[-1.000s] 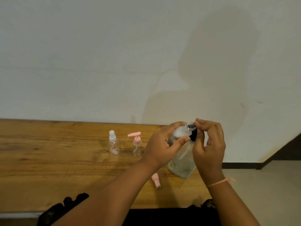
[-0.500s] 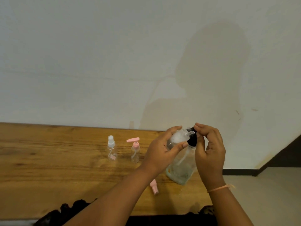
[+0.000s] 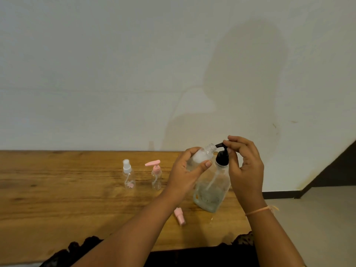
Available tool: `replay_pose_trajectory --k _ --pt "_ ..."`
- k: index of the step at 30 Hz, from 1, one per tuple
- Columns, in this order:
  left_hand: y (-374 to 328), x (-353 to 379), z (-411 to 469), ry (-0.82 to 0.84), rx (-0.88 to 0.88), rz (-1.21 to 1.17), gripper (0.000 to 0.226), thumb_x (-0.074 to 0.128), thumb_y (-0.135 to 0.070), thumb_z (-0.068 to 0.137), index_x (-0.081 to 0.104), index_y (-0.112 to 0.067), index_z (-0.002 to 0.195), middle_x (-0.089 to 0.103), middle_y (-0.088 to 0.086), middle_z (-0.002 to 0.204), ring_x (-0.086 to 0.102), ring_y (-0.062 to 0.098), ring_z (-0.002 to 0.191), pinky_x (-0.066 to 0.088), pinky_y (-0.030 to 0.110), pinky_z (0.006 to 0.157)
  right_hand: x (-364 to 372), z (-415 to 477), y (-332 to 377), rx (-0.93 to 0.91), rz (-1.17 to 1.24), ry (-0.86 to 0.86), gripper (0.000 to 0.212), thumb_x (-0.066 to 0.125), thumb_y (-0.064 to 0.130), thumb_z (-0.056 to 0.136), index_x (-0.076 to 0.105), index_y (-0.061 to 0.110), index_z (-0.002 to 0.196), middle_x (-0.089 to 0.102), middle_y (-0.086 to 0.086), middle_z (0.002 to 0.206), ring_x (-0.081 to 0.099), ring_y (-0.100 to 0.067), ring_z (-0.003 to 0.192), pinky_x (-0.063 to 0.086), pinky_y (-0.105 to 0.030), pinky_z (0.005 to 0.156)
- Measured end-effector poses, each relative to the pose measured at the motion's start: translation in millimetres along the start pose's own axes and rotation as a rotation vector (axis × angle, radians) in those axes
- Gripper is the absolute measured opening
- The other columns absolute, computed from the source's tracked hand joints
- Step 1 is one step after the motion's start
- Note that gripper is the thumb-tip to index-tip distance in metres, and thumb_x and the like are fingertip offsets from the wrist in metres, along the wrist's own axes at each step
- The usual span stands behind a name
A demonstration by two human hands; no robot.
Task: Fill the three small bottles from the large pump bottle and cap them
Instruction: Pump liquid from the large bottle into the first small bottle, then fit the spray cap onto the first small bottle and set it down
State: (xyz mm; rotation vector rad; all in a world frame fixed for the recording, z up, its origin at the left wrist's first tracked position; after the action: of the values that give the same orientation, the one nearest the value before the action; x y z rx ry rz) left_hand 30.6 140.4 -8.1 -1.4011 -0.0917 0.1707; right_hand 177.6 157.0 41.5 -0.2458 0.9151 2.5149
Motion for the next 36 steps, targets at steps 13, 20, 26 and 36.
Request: replay_pose_trajectory --k 13,20,26,36 --pt "-5 -36 -20 -0.051 -0.039 -0.018 0.041 0.071 -0.035 0.072 0.054 -0.03 0.108 0.064 0.0 0.112 0.06 0.014 0.102 0.053 0.021 0.077 -5 -3 10 0.081 0.082 0.007 0.037 0.055 -0.005 0.089 0.058 0.024 0.11 0.058 0.002 0.112 0.053 -0.007 0.112 0.039 -0.013 0.097" --pt "-1 -60 -44 -0.137 -0.117 0.036 0.029 0.064 -0.031 0.086 0.047 -0.028 0.109 0.063 -0.001 0.11 0.062 0.009 0.095 0.048 0.012 0.065 -9 -29 55 -0.147 -0.138 -0.169 0.02 0.053 -0.002 0.086 0.065 0.002 0.102 0.06 -0.009 0.094 0.049 -0.01 0.091 0.039 -0.01 0.081" --pt "17 -66 -60 -0.046 -0.211 0.185 0.045 0.06 -0.035 0.089 0.039 -0.025 0.128 0.058 -0.004 0.117 0.057 0.007 0.101 0.047 0.02 0.072 45 -58 42 0.006 -0.074 0.335 0.016 0.054 0.003 0.09 0.066 0.009 0.098 0.055 0.005 0.092 0.051 0.0 0.08 0.047 -0.013 0.071" --pt "42 -63 -41 0.041 -0.297 0.34 0.042 0.068 -0.026 0.085 0.039 -0.026 0.117 0.06 0.0 0.118 0.06 0.013 0.102 0.051 0.039 0.091 111 -128 -18 0.471 -0.455 1.076 0.044 0.062 0.038 0.087 0.045 0.014 0.119 0.06 -0.006 0.115 0.058 -0.023 0.103 0.048 -0.033 0.081"
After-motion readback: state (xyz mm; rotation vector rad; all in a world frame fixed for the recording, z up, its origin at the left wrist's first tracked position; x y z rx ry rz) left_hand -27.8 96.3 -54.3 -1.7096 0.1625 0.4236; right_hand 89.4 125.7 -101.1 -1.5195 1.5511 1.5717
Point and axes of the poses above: each hand's wrist, its own z-axis towards the middle knuckle, its own x-axis out of the palm, y = z × x, the point moved 5 cm from there along z, towards the middle knuckle
